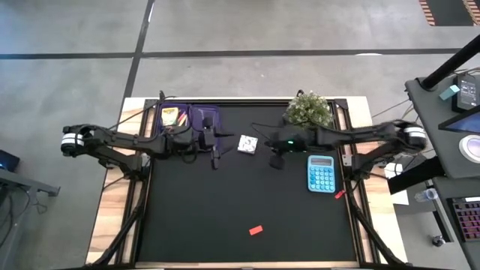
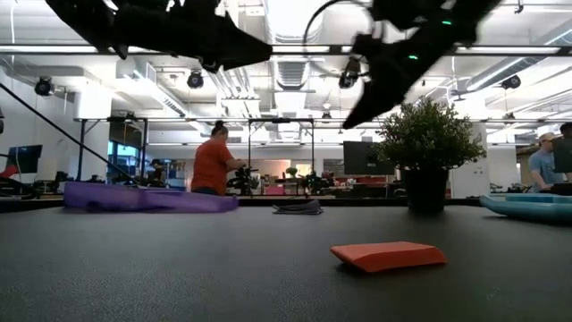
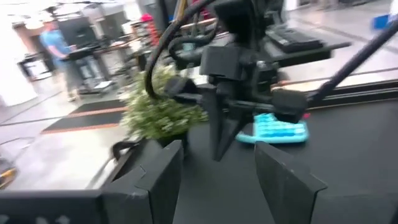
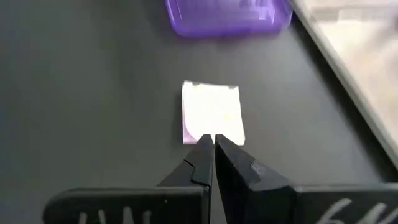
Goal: Pack school essentials
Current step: Put the sticky note into the purple supply box
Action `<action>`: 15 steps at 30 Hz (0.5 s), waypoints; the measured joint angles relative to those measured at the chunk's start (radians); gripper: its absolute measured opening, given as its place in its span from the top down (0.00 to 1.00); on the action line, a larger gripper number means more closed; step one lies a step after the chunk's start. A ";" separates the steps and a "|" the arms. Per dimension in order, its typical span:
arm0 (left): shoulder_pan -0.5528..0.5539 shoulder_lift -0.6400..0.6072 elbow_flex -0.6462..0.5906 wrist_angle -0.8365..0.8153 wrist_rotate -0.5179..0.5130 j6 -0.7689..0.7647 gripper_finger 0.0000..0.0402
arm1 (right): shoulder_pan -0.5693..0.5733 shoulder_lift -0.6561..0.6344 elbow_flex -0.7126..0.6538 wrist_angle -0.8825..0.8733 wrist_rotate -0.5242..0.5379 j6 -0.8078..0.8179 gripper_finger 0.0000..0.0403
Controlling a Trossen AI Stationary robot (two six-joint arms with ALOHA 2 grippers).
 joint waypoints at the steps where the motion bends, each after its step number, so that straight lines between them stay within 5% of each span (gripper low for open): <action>1: -0.003 0.000 0.000 0.001 0.015 -0.006 0.55 | 0.003 -0.037 -0.049 0.041 -0.005 -0.028 0.98; 7: -0.012 0.071 0.002 0.034 0.032 -0.142 0.55 | 0.004 -0.250 -0.305 0.396 -0.079 -0.117 0.98; 15: -0.010 0.368 0.101 0.077 0.031 -0.331 0.55 | 0.019 -0.443 -0.435 0.553 -0.105 -0.192 0.98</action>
